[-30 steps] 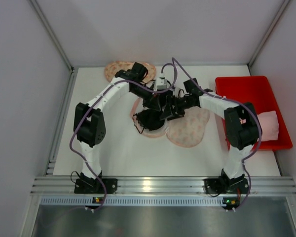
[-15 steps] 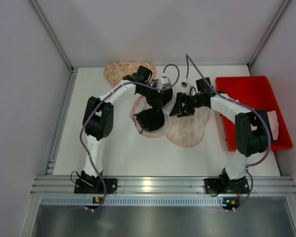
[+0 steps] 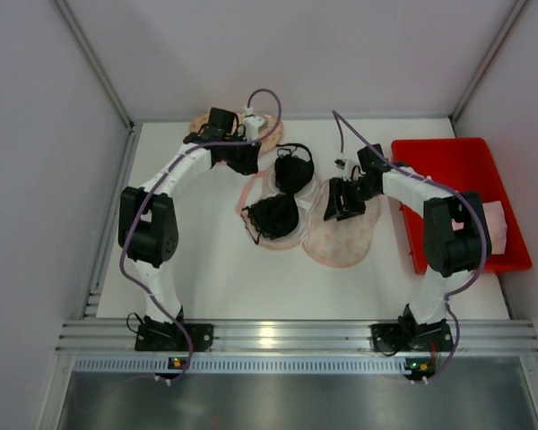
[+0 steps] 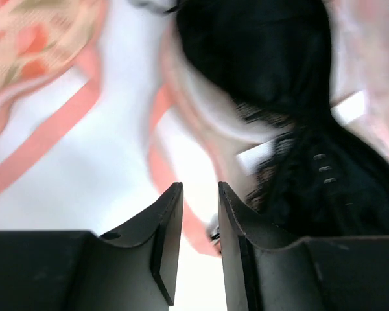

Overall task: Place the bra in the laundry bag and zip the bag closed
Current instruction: Adjust the bra in the laundry bag.

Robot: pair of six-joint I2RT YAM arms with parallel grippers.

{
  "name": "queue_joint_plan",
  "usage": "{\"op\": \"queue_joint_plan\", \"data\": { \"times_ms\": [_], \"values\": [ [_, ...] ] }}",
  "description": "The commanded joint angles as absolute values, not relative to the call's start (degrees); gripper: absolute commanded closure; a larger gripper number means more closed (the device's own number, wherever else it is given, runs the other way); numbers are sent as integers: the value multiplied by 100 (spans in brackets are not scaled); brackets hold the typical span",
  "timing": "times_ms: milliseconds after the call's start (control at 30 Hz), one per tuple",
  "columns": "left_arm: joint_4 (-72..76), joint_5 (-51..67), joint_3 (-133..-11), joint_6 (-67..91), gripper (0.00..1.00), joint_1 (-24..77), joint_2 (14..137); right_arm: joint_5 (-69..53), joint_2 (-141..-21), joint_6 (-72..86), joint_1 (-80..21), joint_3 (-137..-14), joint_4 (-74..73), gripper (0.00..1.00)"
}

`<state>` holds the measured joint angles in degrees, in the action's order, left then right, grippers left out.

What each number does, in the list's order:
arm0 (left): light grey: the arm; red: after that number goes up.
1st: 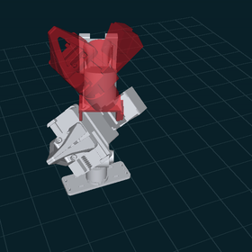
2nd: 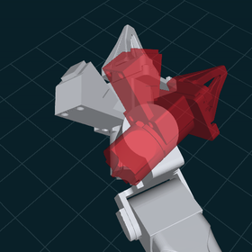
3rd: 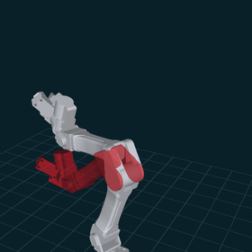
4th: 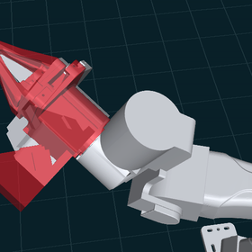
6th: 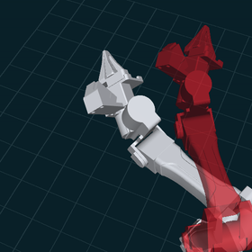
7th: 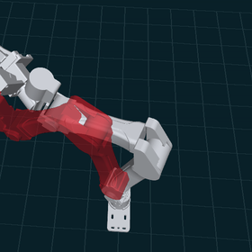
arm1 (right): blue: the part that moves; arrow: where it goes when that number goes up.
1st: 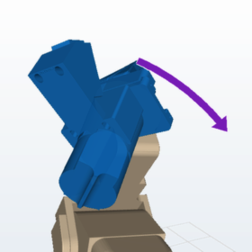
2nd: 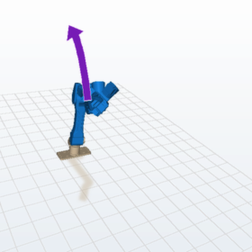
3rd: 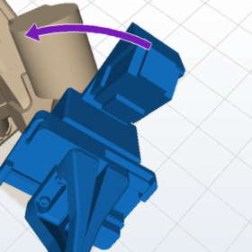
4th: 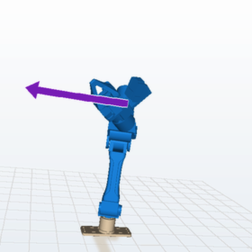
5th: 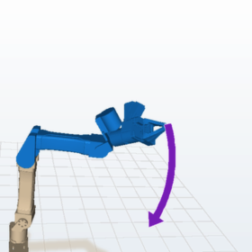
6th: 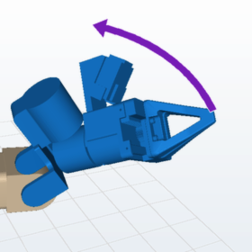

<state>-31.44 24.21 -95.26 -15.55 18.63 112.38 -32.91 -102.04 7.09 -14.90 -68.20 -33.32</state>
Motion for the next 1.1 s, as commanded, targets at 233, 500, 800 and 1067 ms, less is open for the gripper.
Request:
{"op": "queue_joint_plan", "data": {
  "times_ms": [233,500,800,1067],
  "values": [
    [-2971,1151,-8728,-906,68,1547,11390,-2092,-11039,-290,-1731,-7647,-4131,50],
    [-2944,1651,-8728,-580,69,1503,11452,-2109,-10776,-35,-1688,-7892,-3727,48],
    [-2663,2372,-8736,-247,67,1433,11057,-2689,-11135,1115,-1775,-8674,-3182,46],
    [-2364,3490,-9332,808,64,1441,11855,-2760,-11645,1116,-1881,-8798,-3076,46]
  ]
}}
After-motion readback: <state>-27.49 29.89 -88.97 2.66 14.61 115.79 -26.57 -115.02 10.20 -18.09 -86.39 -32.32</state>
